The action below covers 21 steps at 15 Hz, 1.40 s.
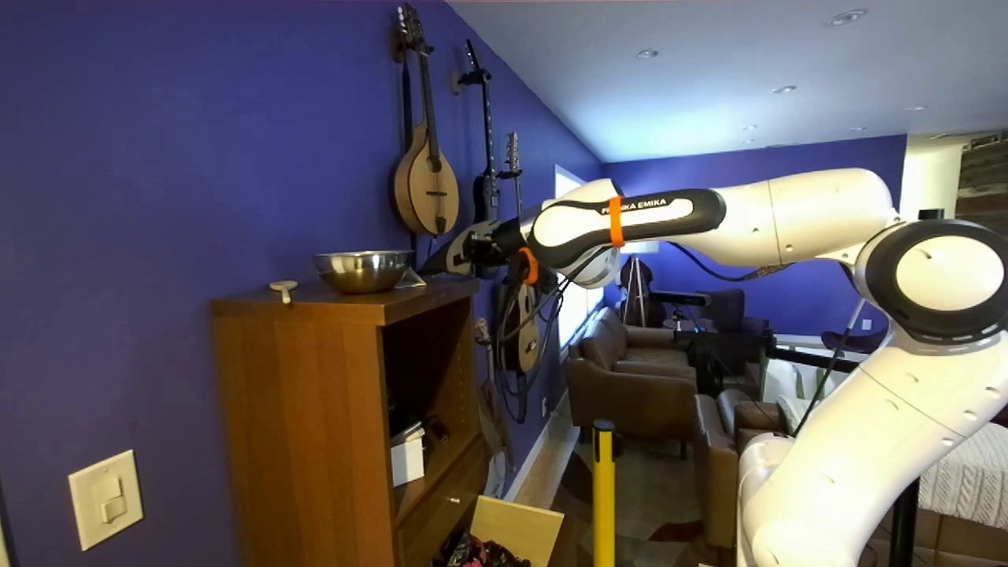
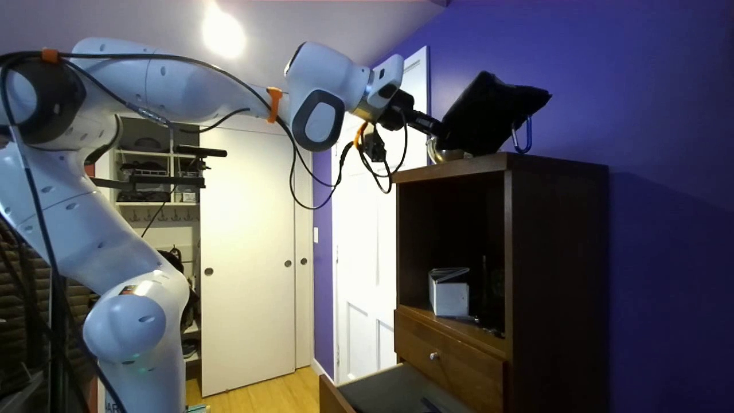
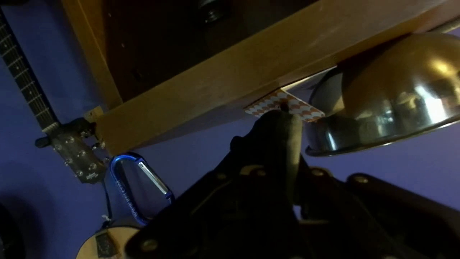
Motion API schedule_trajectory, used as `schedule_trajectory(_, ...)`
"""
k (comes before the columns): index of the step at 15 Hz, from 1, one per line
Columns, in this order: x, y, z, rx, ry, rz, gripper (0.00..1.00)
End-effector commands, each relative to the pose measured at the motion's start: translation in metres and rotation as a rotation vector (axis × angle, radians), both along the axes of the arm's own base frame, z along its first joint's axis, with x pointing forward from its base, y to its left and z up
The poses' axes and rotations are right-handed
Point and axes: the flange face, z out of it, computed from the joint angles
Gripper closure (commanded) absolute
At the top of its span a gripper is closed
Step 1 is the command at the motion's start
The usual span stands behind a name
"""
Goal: Pick up a brown and beige bag from the open drawer and put it on top of the chest of drawers
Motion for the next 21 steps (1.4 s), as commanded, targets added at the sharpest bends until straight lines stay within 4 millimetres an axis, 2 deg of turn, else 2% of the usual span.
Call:
schedule_trajectory(1, 0.008, 0.011, 0.016, 0.027, 0.070, 0.031, 0.98)
schedule_trajectory(8, 0.023, 0.035, 0.012, 0.069, 0.099, 0.106, 0.98)
schedule_trajectory(12, 0.035, 0.037, 0.006, 0.067, 0.113, 0.085, 0.98)
schedule_trajectory(13, 0.037, 0.036, 0.006, 0.061, 0.117, 0.076, 0.65)
schedule_trajectory(15, 0.039, 0.033, 0.008, 0.040, 0.107, 0.053, 0.58)
schedule_trajectory(17, 0.036, 0.029, 0.013, -0.026, 0.096, 0.013, 0.44)
schedule_trajectory(21, 0.011, 0.023, 0.032, -0.243, 0.090, -0.071, 0.17)
